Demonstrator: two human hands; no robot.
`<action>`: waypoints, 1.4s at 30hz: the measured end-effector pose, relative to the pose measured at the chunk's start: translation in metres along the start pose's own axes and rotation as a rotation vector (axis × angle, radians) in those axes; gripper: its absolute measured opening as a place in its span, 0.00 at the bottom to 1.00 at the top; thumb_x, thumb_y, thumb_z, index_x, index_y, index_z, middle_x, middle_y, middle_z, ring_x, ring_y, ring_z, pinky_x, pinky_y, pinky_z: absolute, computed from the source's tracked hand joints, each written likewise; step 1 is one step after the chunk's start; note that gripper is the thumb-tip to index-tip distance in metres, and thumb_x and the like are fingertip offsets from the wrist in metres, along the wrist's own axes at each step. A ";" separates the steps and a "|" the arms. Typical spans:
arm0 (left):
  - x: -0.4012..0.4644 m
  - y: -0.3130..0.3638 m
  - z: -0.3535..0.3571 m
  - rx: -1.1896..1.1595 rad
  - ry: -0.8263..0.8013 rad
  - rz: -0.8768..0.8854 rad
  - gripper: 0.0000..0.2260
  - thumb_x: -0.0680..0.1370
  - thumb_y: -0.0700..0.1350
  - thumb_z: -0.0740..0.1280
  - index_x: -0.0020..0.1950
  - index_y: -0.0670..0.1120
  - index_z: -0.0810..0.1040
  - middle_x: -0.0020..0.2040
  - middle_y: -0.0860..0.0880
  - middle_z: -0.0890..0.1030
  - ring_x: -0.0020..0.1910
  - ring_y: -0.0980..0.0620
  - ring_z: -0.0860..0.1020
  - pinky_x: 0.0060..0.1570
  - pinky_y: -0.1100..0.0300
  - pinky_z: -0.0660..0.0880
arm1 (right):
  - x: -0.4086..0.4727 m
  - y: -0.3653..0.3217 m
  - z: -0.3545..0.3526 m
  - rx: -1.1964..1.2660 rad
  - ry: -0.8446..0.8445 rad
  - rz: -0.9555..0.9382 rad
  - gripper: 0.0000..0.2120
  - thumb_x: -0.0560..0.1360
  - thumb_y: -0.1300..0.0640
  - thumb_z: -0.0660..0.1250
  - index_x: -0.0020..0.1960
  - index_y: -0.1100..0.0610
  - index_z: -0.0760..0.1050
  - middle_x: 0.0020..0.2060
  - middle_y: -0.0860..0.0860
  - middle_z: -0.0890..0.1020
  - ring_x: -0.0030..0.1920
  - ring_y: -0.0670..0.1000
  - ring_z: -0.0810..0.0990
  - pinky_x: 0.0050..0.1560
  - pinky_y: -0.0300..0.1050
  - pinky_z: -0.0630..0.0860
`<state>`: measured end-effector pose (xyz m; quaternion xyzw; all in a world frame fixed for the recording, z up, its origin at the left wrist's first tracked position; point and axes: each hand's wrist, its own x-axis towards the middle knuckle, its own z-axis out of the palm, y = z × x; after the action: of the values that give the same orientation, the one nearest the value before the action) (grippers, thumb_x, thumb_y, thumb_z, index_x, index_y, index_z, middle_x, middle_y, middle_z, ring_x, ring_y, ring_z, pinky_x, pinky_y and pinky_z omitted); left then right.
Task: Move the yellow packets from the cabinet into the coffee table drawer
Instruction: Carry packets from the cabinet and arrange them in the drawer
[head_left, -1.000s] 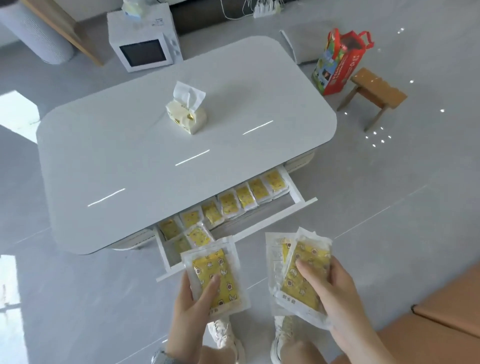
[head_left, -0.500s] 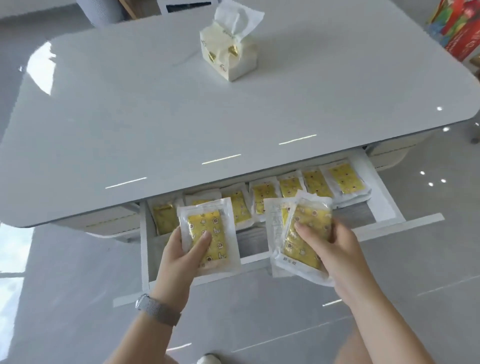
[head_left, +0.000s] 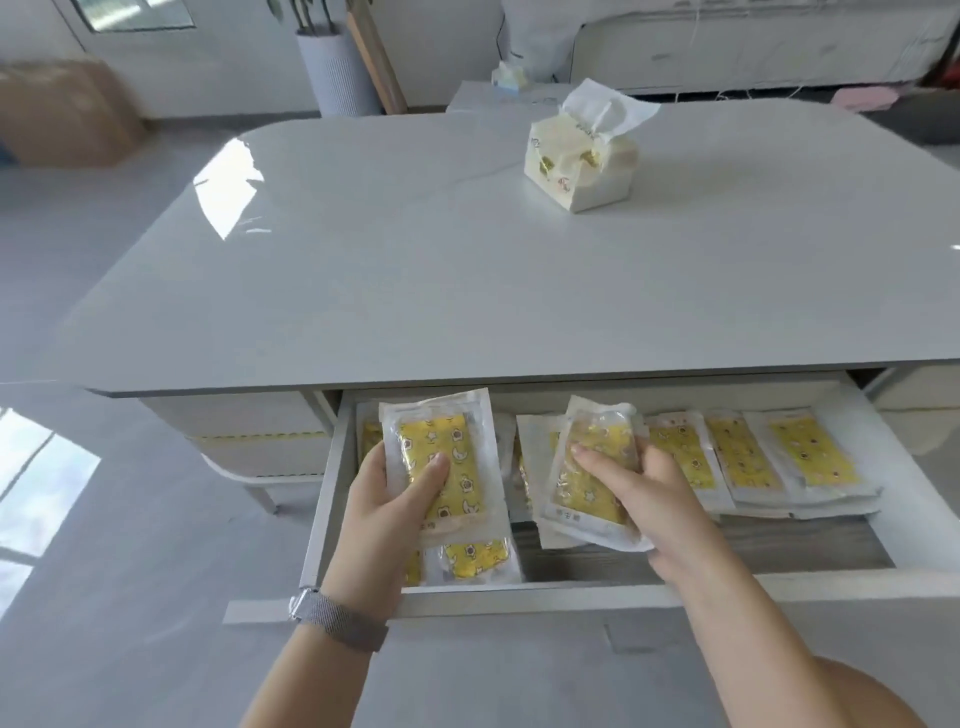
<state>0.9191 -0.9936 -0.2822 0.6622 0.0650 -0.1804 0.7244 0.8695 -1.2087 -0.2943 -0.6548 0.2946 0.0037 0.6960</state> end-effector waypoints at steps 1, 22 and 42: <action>-0.001 0.001 -0.002 -0.008 -0.002 0.004 0.11 0.77 0.42 0.68 0.59 0.43 0.77 0.52 0.43 0.84 0.50 0.44 0.84 0.50 0.48 0.81 | 0.001 0.003 0.000 -0.010 0.013 0.019 0.12 0.73 0.54 0.74 0.54 0.55 0.79 0.44 0.49 0.87 0.48 0.50 0.85 0.55 0.51 0.79; 0.023 -0.001 0.037 0.088 -0.217 -0.092 0.13 0.79 0.50 0.65 0.56 0.42 0.78 0.47 0.44 0.86 0.44 0.46 0.85 0.42 0.53 0.81 | 0.012 0.012 -0.003 -0.123 0.073 -0.101 0.16 0.70 0.46 0.75 0.55 0.50 0.77 0.45 0.46 0.86 0.47 0.46 0.85 0.49 0.46 0.80; 0.013 -0.017 0.059 0.112 -0.166 -0.078 0.31 0.65 0.70 0.64 0.58 0.48 0.74 0.67 0.50 0.65 0.67 0.52 0.71 0.63 0.48 0.73 | -0.003 0.008 0.001 0.053 -0.332 -0.148 0.34 0.73 0.27 0.54 0.70 0.46 0.71 0.63 0.47 0.80 0.65 0.49 0.78 0.68 0.56 0.71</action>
<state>0.9167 -1.0551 -0.2961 0.6813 0.0203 -0.2660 0.6816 0.8646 -1.2054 -0.3005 -0.6466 0.1267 0.0526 0.7504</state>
